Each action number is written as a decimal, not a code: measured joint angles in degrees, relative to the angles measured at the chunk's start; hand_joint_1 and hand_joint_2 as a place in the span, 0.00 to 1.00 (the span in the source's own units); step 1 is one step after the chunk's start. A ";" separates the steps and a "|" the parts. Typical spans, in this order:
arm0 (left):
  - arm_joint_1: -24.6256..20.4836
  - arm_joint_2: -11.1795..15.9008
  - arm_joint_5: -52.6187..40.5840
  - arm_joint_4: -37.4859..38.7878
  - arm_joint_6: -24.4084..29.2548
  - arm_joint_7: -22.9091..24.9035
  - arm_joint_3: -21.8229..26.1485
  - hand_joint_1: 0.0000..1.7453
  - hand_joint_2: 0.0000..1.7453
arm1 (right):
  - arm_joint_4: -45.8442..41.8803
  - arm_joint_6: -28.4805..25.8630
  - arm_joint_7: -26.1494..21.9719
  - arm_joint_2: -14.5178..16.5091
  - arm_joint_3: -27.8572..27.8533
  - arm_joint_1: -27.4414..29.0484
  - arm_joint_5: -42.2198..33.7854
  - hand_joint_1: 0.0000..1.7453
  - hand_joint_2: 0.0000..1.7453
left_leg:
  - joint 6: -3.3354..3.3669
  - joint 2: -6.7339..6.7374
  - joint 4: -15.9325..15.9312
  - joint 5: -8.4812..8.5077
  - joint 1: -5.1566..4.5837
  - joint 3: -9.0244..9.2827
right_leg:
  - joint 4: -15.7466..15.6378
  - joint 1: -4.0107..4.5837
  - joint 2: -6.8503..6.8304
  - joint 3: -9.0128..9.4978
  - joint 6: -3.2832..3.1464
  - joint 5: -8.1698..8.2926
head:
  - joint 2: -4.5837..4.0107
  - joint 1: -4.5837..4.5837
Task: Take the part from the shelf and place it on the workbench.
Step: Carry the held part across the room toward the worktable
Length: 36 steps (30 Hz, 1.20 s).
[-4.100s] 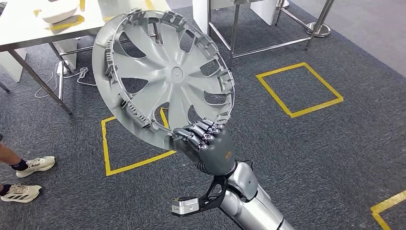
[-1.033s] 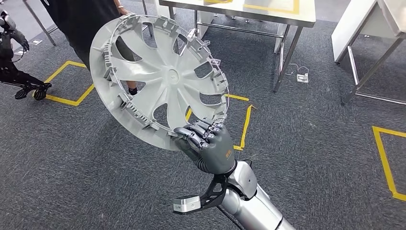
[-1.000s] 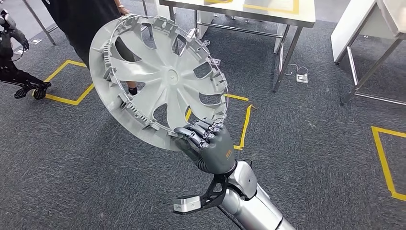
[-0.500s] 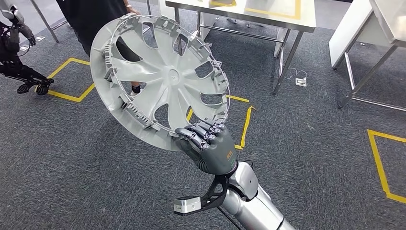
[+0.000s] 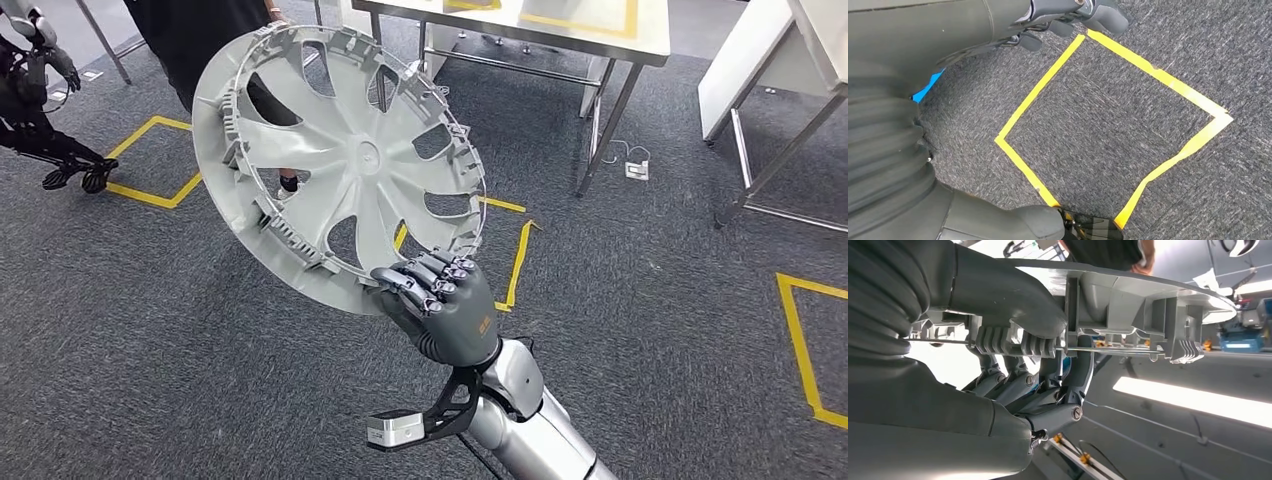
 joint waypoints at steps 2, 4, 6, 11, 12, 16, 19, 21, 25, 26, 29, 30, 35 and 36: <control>0.01 0.02 0.00 -0.01 0.00 -0.07 0.04 0.00 1.00 | 0.02 0.02 0.08 -0.03 0.00 0.01 -0.05 1.00 1.00 | -0.82 -0.22 0.69 -0.72 0.39 0.08 | -6.62 -0.59 0.02 3.54 0.56 2.98 | 0.00 0.03; 0.00 0.13 0.01 -0.04 0.01 -0.10 0.08 0.00 1.00 | 0.05 0.00 0.02 -0.05 0.00 0.04 -0.04 1.00 1.00 | -1.85 -0.38 1.55 -1.57 0.46 -0.20 | -11.89 -0.67 0.23 6.47 0.69 3.85 | 0.00 0.20; -0.01 0.21 0.02 -0.06 0.01 -0.07 0.11 0.00 1.00 | 0.07 -0.02 -0.02 -0.09 0.00 0.15 -0.01 1.00 1.00 | -2.62 -0.45 1.80 -2.05 0.37 -0.28 | -12.38 -0.34 0.43 6.92 -0.08 2.93 | 0.00 0.20; -0.10 0.19 0.07 -0.05 0.01 0.10 0.16 0.00 1.00 | 0.02 -0.02 0.11 -0.11 -0.06 0.23 -0.04 1.00 1.00 | -3.73 -0.11 8.27 -5.16 0.73 -2.83 | -12.37 -0.20 0.33 8.34 -2.41 1.65 | 0.00 -0.17; -0.07 0.19 0.08 -0.04 0.01 0.10 0.16 0.00 1.00 | 0.02 -0.02 0.09 -0.11 -0.07 0.21 -0.02 1.00 1.00 | -3.70 -0.05 12.55 -6.46 0.70 -5.33 | -12.37 -0.11 0.29 8.67 -2.70 1.34 | 0.00 -0.22; 0.21 0.19 0.15 0.00 -0.01 0.13 0.18 0.00 1.00 | 0.04 -0.02 0.05 -0.11 -0.07 0.26 0.02 1.00 1.00 | -3.04 -0.06 17.34 -4.02 0.46 -10.71 | -12.37 0.26 0.45 10.59 -2.95 -0.16 | 0.00 -0.22; 0.16 0.21 0.15 0.00 -0.01 0.12 0.19 0.00 1.00 | 0.04 -0.02 0.07 -0.11 -0.08 0.25 0.01 1.00 1.00 | -2.19 -0.04 6.72 2.05 -0.08 -7.01 | -12.37 0.41 0.55 12.14 -2.32 -1.50 | 0.00 -0.38; 0.10 0.23 0.15 0.00 -0.01 0.12 0.19 0.00 1.00 | 0.04 -0.10 0.05 -0.11 -0.08 0.27 0.03 1.00 1.00 | -1.90 -0.07 4.20 1.81 -0.36 -5.81 | -12.45 0.53 0.57 12.44 -1.58 -1.80 | 0.00 -0.50; 0.25 0.23 0.17 0.00 -0.01 0.13 0.21 0.00 1.00 | 0.04 -0.16 0.03 -0.13 -0.07 0.26 0.02 1.00 1.00 | -0.75 -0.30 3.24 1.15 -0.12 -4.46 | -10.04 0.42 0.43 11.78 -0.45 -2.88 | 0.00 -0.33; 0.21 0.22 0.17 0.00 -0.02 0.11 0.21 0.00 1.00 | 0.04 -0.14 0.00 -0.14 -0.07 0.23 0.01 1.00 1.00 | -0.48 -0.32 3.09 0.96 -0.08 -4.05 | -7.26 0.40 0.40 10.25 -0.26 -4.08 | 0.00 -0.24; 0.19 0.21 0.15 0.00 -0.03 0.15 0.21 0.00 1.00 | 0.07 -0.10 -0.07 -0.15 -0.07 0.37 0.01 1.00 1.00 | 0.01 -0.33 3.07 0.10 -0.33 -3.18 | 2.85 0.43 0.40 3.59 0.04 -7.28 | 0.00 -0.14; 0.23 0.21 0.15 0.00 -0.03 0.21 0.22 0.00 1.00 | 0.08 -0.09 -0.04 -0.16 -0.07 0.43 -0.02 1.00 1.00 | 0.06 -0.38 3.08 -0.26 -0.42 -2.73 | 3.62 0.43 0.40 2.40 0.00 -6.62 | 0.00 -0.12; 0.20 0.13 0.01 0.05 -0.05 0.40 0.23 0.00 1.00 | 0.11 0.04 -0.10 -0.17 -0.08 0.43 -0.10 1.00 1.00 | -0.46 -0.58 2.98 -2.33 -0.67 -0.36 | -10.73 1.22 0.33 6.22 -1.59 2.54 | 0.00 -0.44; 0.17 0.11 -0.06 0.07 -0.05 0.45 0.23 0.00 1.00 | 0.10 0.07 -0.15 -0.18 -0.08 0.44 -0.09 1.00 1.00 | -0.81 -0.55 3.09 -2.48 -0.69 -0.24 | -11.61 1.42 0.31 6.46 -1.91 2.31 | 0.00 -0.57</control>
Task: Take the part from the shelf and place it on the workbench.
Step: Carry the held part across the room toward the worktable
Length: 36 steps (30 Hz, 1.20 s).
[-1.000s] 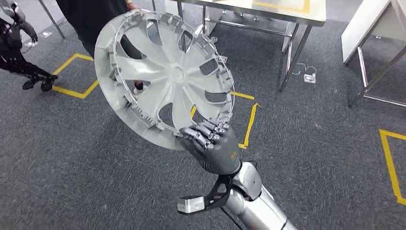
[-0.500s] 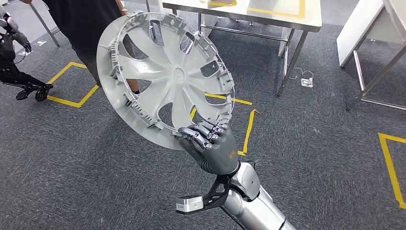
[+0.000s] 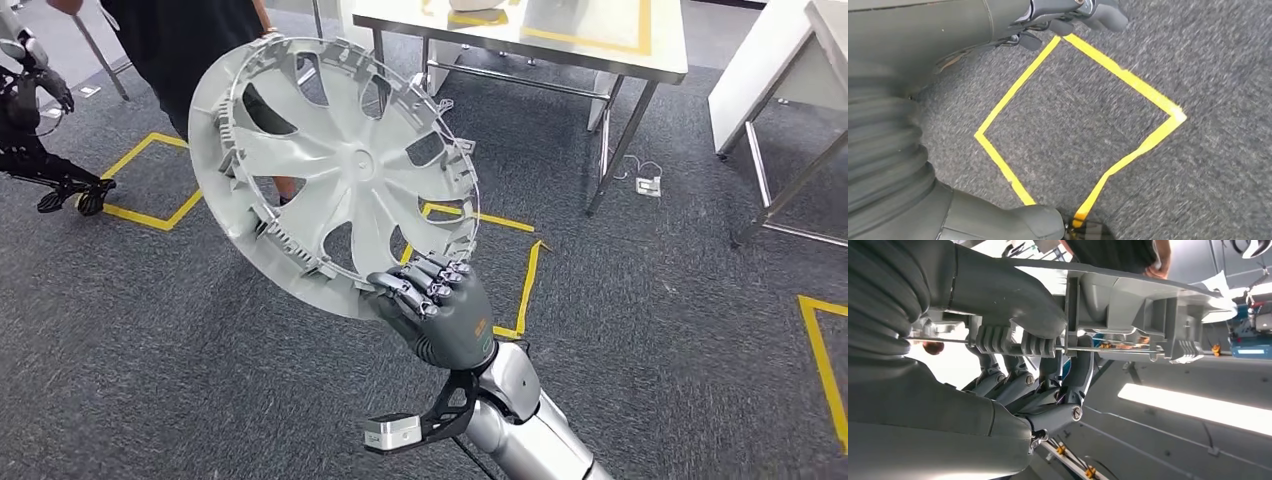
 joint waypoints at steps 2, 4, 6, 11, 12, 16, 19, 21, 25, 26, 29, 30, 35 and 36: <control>-0.02 -0.03 -0.10 0.02 -0.01 0.07 0.00 0.00 1.00 | -0.04 0.09 0.03 -0.01 0.02 0.05 -0.01 1.00 1.00 | -0.74 0.06 0.19 -0.21 -0.10 0.41 | -0.82 -0.06 0.03 0.66 -0.59 0.10 | 0.00 -0.03; -0.04 -0.07 -0.21 0.03 -0.02 0.07 -0.01 0.00 1.00 | -0.05 0.17 0.15 -0.02 -0.02 0.09 -0.10 1.00 1.00 | -1.30 0.17 2.19 -0.60 -0.10 -0.18 | -1.30 -0.44 -0.02 1.79 -1.16 0.03 | 0.00 -0.14; -0.16 -0.07 -0.33 0.03 -0.02 0.08 -0.02 0.00 1.00 | -0.07 0.20 0.10 -0.01 -0.08 0.10 -0.10 1.00 1.00 | -1.74 0.30 8.31 -2.25 0.10 -3.71 | -1.51 -0.64 -0.09 2.69 -1.53 -0.37 | 0.00 -0.34; -0.11 -0.06 -0.50 0.04 -0.03 0.12 -0.02 0.00 1.00 | -0.06 0.22 -0.06 0.00 -0.12 0.13 0.02 1.00 1.00 | -2.18 0.37 15.91 -5.18 0.38 -8.89 | -1.51 -0.68 -0.09 3.32 -1.68 -1.05 | 0.00 -0.41; -0.06 -0.05 -0.54 0.04 -0.05 0.19 -0.02 0.00 1.00 | -0.06 0.23 -0.08 0.00 -0.12 0.14 0.04 1.00 1.00 | -2.31 0.37 16.35 -5.44 0.43 -9.43 | -1.51 -0.70 -0.06 3.51 -1.67 -1.21 | 0.00 -0.43; 0.18 0.22 -0.67 0.05 -0.24 0.52 -0.02 0.00 1.00 | -0.10 0.48 -0.13 0.04 -0.11 0.42 0.34 1.00 1.00 | -2.33 0.64 7.71 0.33 0.64 -8.77 | -1.28 -0.95 0.15 6.28 -0.66 -3.60 | 0.00 -0.78; 0.25 0.38 -0.68 0.07 -0.35 0.66 -0.01 0.00 1.00 | -0.30 0.56 -0.16 0.13 -0.02 0.62 0.64 1.00 1.00 | -0.70 0.75 1.43 4.61 0.55 -6.59 | -1.11 -0.91 0.14 7.67 0.90 -4.94 | 0.00 -1.15; 0.29 0.41 -0.69 0.06 -0.34 0.68 0.00 0.00 1.00 | -0.40 0.57 -0.16 0.17 0.05 0.65 0.67 1.00 1.00 | 0.16 0.58 1.25 4.67 0.63 -5.87 | 0.36 -0.99 0.09 7.40 1.48 -5.44 | 0.00 -1.13; 0.22 0.44 -0.73 0.03 -0.33 0.73 -0.02 0.00 1.00 | -0.48 0.60 -0.15 0.20 0.23 0.65 0.92 1.00 1.00 | 1.09 0.37 1.17 3.76 0.42 -4.94 | 12.72 -1.00 0.06 -0.47 1.91 -10.20 | 0.00 -0.97; 0.27 0.45 -0.72 0.03 -0.32 0.78 -0.01 0.00 1.00 | -0.48 0.63 -0.09 0.20 0.27 0.65 1.05 1.00 1.00 | 1.15 0.32 1.17 3.41 0.28 -4.62 | 14.67 -0.97 0.06 -2.27 1.86 -10.69 | 0.00 -0.97; 0.37 0.42 -0.50 0.04 -0.26 0.78 0.00 0.00 1.00 | -0.51 0.81 0.05 0.22 0.30 0.66 1.29 1.00 1.00 | 1.08 0.08 1.15 2.09 -0.06 -2.85 | 8.55 -0.64 0.05 -1.79 0.90 -5.00 | 0.00 -0.97; 0.39 0.36 -0.34 0.05 -0.23 0.72 0.00 0.00 1.00 | -0.55 0.85 0.01 0.22 0.31 0.67 1.36 1.00 1.00 | 1.00 0.04 1.10 1.67 -0.13 -2.31 | 4.98 -0.36 0.02 -0.70 0.40 -2.56 | 0.00 -1.00; 0.32 0.04 0.34 0.06 -0.12 0.60 0.00 0.00 1.00 | -0.62 1.28 -0.12 0.47 0.49 0.54 1.45 1.00 1.00 | -0.52 0.12 1.11 1.12 -0.03 -1.42 | -0.98 0.47 0.04 1.47 -0.89 -0.17 | 0.00 -1.53; 0.34 -0.02 0.38 0.07 -0.11 0.61 0.00 0.00 1.00 | -0.61 1.40 -0.09 0.55 0.51 0.49 1.37 1.00 1.00 | -0.78 0.16 1.92 1.07 -0.04 -1.55 | -1.35 0.30 0.03 2.04 -1.16 -0.17 | 0.00 -1.56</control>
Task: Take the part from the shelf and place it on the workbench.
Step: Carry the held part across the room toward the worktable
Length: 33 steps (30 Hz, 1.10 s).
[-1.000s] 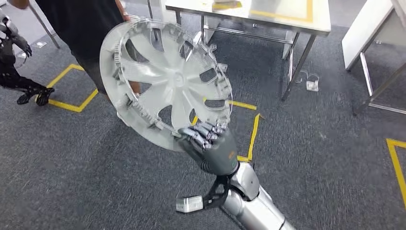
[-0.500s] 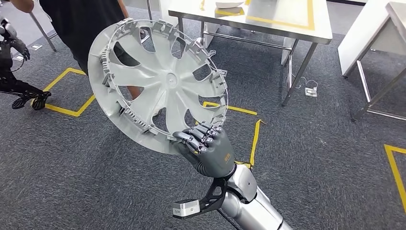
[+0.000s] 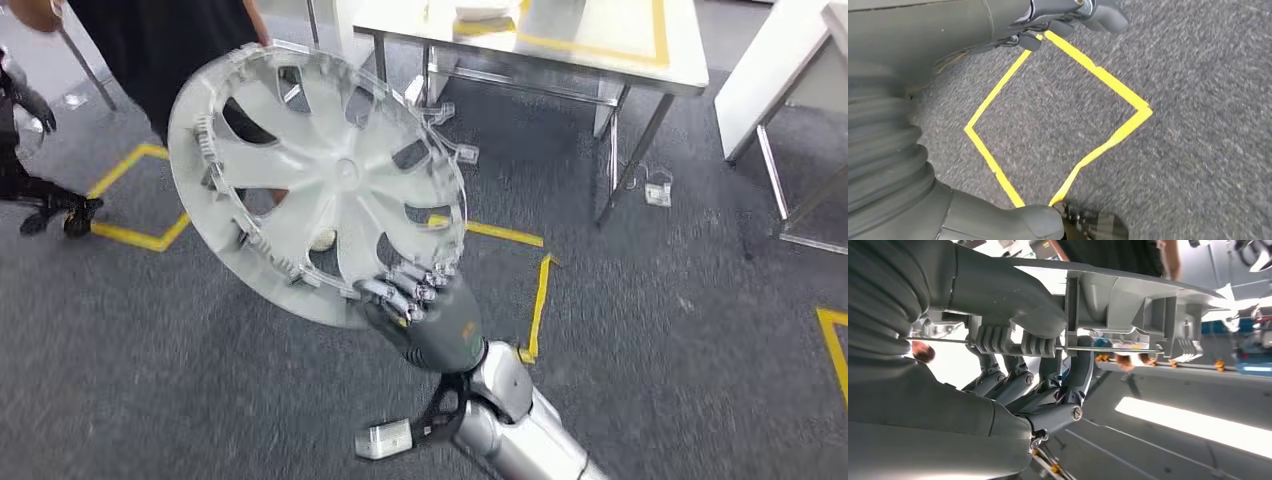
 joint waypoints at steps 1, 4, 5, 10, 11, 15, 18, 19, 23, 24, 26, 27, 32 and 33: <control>-0.02 -0.04 0.01 0.01 -0.01 0.04 0.00 0.00 1.00 | 0.01 0.13 0.01 0.10 0.04 -0.12 -0.07 1.00 1.00 | -0.25 0.04 1.55 -0.44 0.01 -0.73 | -0.25 -0.21 -0.04 0.61 -0.27 -0.14 | 0.00 -0.09; -0.17 -0.06 0.01 0.02 -0.02 0.34 0.00 0.00 1.00 | 0.05 0.35 -0.04 0.32 0.11 -0.64 -0.14 1.00 1.00 | -0.96 0.16 11.10 -4.12 0.29 -6.37 | -0.49 -0.44 -0.13 1.87 -0.82 -1.01 | 0.00 -0.32; -0.14 -0.05 0.02 0.01 -0.02 0.43 0.00 0.00 1.00 | 0.08 0.37 -0.06 0.36 0.15 -0.75 -0.15 1.00 1.00 | -1.14 0.19 13.71 -4.98 0.42 -8.29 | -0.49 -0.44 -0.10 2.22 -0.84 -1.36 | 0.00 -0.31; -0.07 0.01 0.16 -0.02 -0.03 0.30 0.02 0.00 1.00 | 0.16 0.48 -0.03 0.41 0.24 -0.95 -0.27 1.00 1.00 | -1.19 0.31 2.75 3.21 0.49 -6.07 | -0.39 -0.73 0.04 4.97 0.03 -3.56 | 0.00 -0.44; -0.13 -0.03 0.19 -0.02 -0.06 0.16 0.01 0.00 1.00 | 0.16 0.49 -0.02 0.42 0.24 -1.08 -0.29 1.00 1.00 | -0.95 0.36 0.36 3.88 0.40 -5.16 | -0.34 -0.71 0.03 5.20 0.38 -3.95 | 0.00 -0.59; -0.11 -0.24 0.36 -0.01 -0.15 -0.20 0.02 0.00 1.00 | 0.16 0.58 0.09 0.42 0.24 -1.46 -0.63 1.00 1.00 | 0.72 0.38 -1.15 3.71 0.35 -3.99 | 0.83 -0.53 0.05 5.33 1.68 -4.46 | 0.00 -0.71; -0.28 -0.40 0.40 -0.03 -0.15 -0.19 0.02 0.00 1.00 | 0.16 0.72 0.26 0.34 0.24 -1.68 -1.05 1.00 1.00 | 1.60 0.30 -1.45 3.15 0.45 -2.91 | 8.39 -0.74 0.02 0.94 2.35 -6.35 | 0.00 -0.51; -0.32 -0.44 0.40 -0.03 -0.16 -0.15 0.02 0.00 1.00 | 0.16 0.74 0.27 0.27 0.24 -1.65 -1.11 1.00 1.00 | 1.74 0.28 -1.46 2.84 0.42 -2.69 | 12.04 -0.77 0.02 -1.56 2.55 -7.79 | 0.00 -0.49; -0.12 -0.49 0.40 -0.03 -0.21 0.02 0.02 0.00 1.00 | 0.18 0.75 0.33 -0.01 0.17 -1.16 -1.27 1.00 1.00 | 1.58 0.14 -1.45 1.19 0.35 -0.83 | 13.10 -0.82 0.01 -5.63 2.58 -5.98 | 0.00 -0.46; -0.11 -0.51 0.40 -0.03 -0.22 0.02 0.02 0.00 1.00 | 0.18 0.75 0.36 -0.07 0.14 -1.12 -1.29 1.00 1.00 | 1.44 0.11 -1.46 0.73 0.35 -0.27 | 9.25 -0.83 -0.02 -4.53 2.37 -3.08 | 0.00 -0.45; -0.17 -0.56 0.41 -0.02 -0.42 0.00 0.02 0.00 1.00 | 0.22 0.69 0.34 -0.20 0.10 -1.05 -1.25 1.00 1.00 | 0.96 0.12 -1.47 -0.09 0.28 0.53 | 2.84 -0.56 -0.13 -2.56 1.93 0.09 | 0.00 -0.60; -0.20 -0.57 0.41 -0.02 -0.58 -0.04 0.02 0.00 1.00 | 0.22 0.61 0.37 -0.26 0.10 -0.96 -1.14 1.00 1.00 | 0.62 0.15 -1.51 -0.36 0.25 0.73 | 1.45 -0.39 -0.17 -2.12 1.68 0.51 | 0.00 -0.64; -0.41 -0.66 0.25 -0.03 -1.26 -0.27 0.04 0.00 1.00 | 0.17 0.34 1.32 -0.38 -0.01 -0.56 -0.73 1.00 1.00 | -0.89 0.29 2.52 -1.40 0.34 -0.39 | 0.24 -0.52 -0.06 0.14 -0.11 0.02 | 0.00 -0.84; -0.47 -0.67 0.20 -0.03 -1.29 -0.33 0.04 0.00 1.00 | 0.16 0.30 1.40 -0.40 -0.04 -0.50 -0.60 1.00 1.00 | -1.07 0.32 5.67 -2.45 0.40 -2.32 | 0.11 -0.58 -0.07 0.64 -0.37 -0.29 | 0.00 -0.92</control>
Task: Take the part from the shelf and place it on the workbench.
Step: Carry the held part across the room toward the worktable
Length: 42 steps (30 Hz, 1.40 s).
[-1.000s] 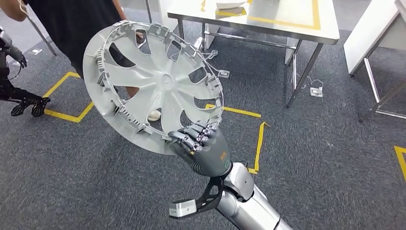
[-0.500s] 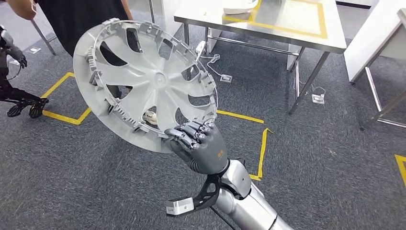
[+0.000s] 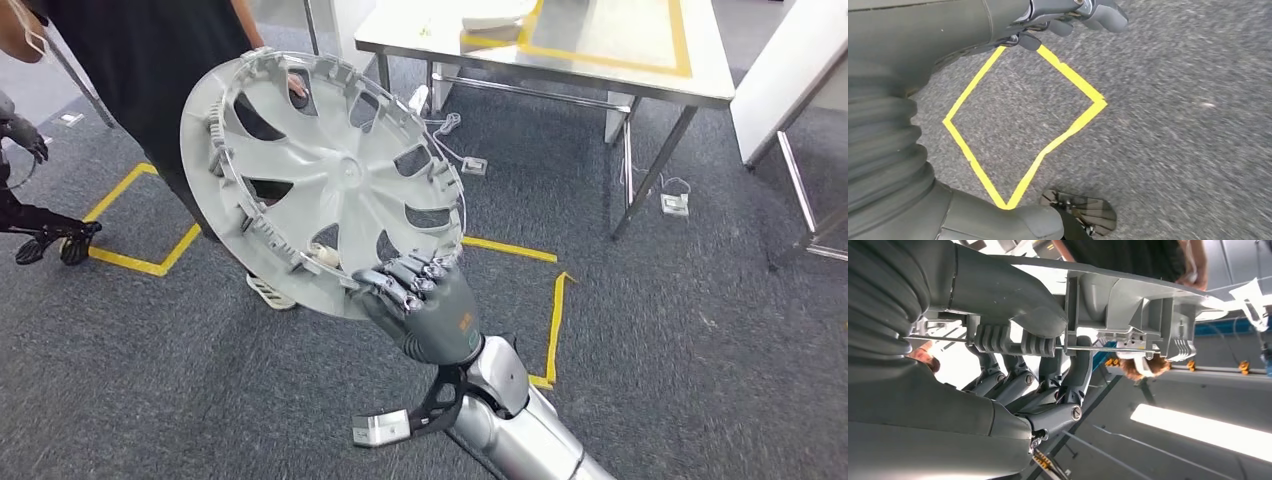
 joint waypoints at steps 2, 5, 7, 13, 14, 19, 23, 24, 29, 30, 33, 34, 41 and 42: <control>0.01 -0.01 -0.05 0.00 -0.05 -0.12 -0.01 0.00 1.00 | -0.02 -0.07 0.29 -0.02 -0.03 0.16 0.30 1.00 1.00 | -0.28 0.00 6.92 -2.74 0.07 -4.61 | -0.02 0.03 0.06 0.87 -0.30 -0.79 | 0.00 -0.09; 0.17 0.05 -0.06 -0.01 -0.10 -0.19 0.00 0.00 1.00 | -0.04 -0.09 0.70 -0.02 -0.04 0.50 0.51 1.00 1.00 | -0.15 0.00 6.97 -1.07 0.05 -7.01 | -0.01 0.08 0.29 2.85 -0.26 -2.28 | 0.00 -0.10; 0.19 0.11 -0.07 -0.01 -0.12 -0.20 0.00 0.00 1.00 | -0.04 -0.08 0.78 -0.02 -0.05 0.61 0.52 1.00 1.00 | 0.37 0.01 -0.72 4.37 -0.07 -4.92 | 0.04 0.11 0.32 4.27 0.05 -3.41 | 0.00 -0.16; 0.21 0.07 -0.23 0.00 -0.14 0.12 0.02 0.00 1.00 | -0.58 0.10 1.15 -0.03 -0.16 0.66 0.63 1.00 1.00 | 2.05 -0.02 -7.06 7.21 -0.23 -2.22 | 1.39 0.23 0.37 4.79 1.93 -4.49 | 0.00 -0.44; 0.15 0.05 -0.31 0.00 -0.13 0.28 0.02 0.00 1.00 | -0.65 0.23 1.33 -0.04 -0.22 0.61 0.49 1.00 1.00 | 2.30 0.00 -7.24 7.15 -0.12 -1.79 | 3.27 0.19 0.31 3.79 2.17 -4.91 | 0.00 -0.37; 0.01 0.00 -0.72 0.01 -0.15 1.10 0.02 0.00 1.00 | -0.66 1.00 1.88 -0.04 -0.51 0.54 -0.79 1.00 1.00 | 2.85 0.74 -7.43 5.77 -0.03 -0.41 | 16.03 -0.13 0.17 -5.76 3.16 -9.31 | 0.00 -0.09; 0.05 -0.18 -0.87 0.02 -0.75 1.21 0.02 0.00 1.00 | -0.64 1.11 1.93 -0.04 -1.03 0.22 -1.52 1.00 1.00 | 2.14 2.23 -7.38 4.19 -0.16 1.57 | 3.55 -0.01 -2.59 -2.48 2.72 -0.80 | 0.00 0.01; 0.05 -0.20 -0.89 0.02 -0.84 1.20 0.02 0.00 1.00 | -0.63 1.07 1.91 -0.04 -1.09 -0.01 -1.66 1.00 1.00 | 1.79 2.74 -7.38 3.87 -0.27 1.84 | 1.43 0.17 -3.46 -1.79 2.40 0.18 | 0.00 0.00; -0.01 -0.23 -0.66 0.02 -1.27 1.32 0.02 0.00 1.00 | -0.58 0.64 2.07 0.00 -1.33 -0.64 -2.37 1.00 1.00 | 0.03 3.13 -5.06 2.45 -0.26 1.96 | 0.17 -0.01 -1.39 -0.79 0.48 1.00 | 0.00 -0.09; -0.07 -0.26 -0.47 0.02 -1.40 1.35 0.02 0.00 1.00 | -0.57 0.50 2.10 0.07 -1.36 -0.78 -2.53 1.00 1.00 | -0.19 2.28 -2.83 1.05 -0.15 0.91 | 0.06 -0.13 -0.81 -0.57 0.22 1.01 | 0.00 -0.18; -0.01 -0.25 0.07 0.03 -1.80 1.32 0.02 0.00 1.00 | -0.41 -0.03 2.16 0.23 -1.41 -1.17 -3.07 1.00 1.00 | -0.54 0.62 7.10 -3.61 0.00 -4.34 | 0.11 -0.11 1.08 -0.53 -0.12 0.90 | 0.00 -0.28; 0.06 -0.25 0.22 0.03 -1.90 1.27 0.02 0.00 1.00 | -0.31 -0.20 2.16 0.25 -1.46 -1.22 -3.27 1.00 1.00 | -0.50 0.52 8.58 -3.72 -0.01 -5.41 | 0.15 -0.07 1.76 -0.51 -0.14 0.88 | 0.00 -0.27; 0.04 -0.10 2.72 0.04 -5.13 0.62 0.37 0.00 1.00 | 0.04 -1.55 2.84 0.70 -2.02 -1.44 -4.22 1.00 1.00 | 0.81 -4.24 -7.22 3.83 -0.25 0.24 | 0.43 -0.31 6.11 -1.09 1.09 1.01 | 0.00 -0.23; 0.06 -0.11 2.86 0.05 -5.31 0.60 0.50 0.00 1.00 | 0.04 -1.67 2.84 0.75 -2.15 -1.44 -4.28 1.00 1.00 | 1.03 -3.73 -7.33 4.19 -0.18 0.47 | 0.39 -0.29 6.68 -1.24 1.49 1.06 | 0.00 -0.23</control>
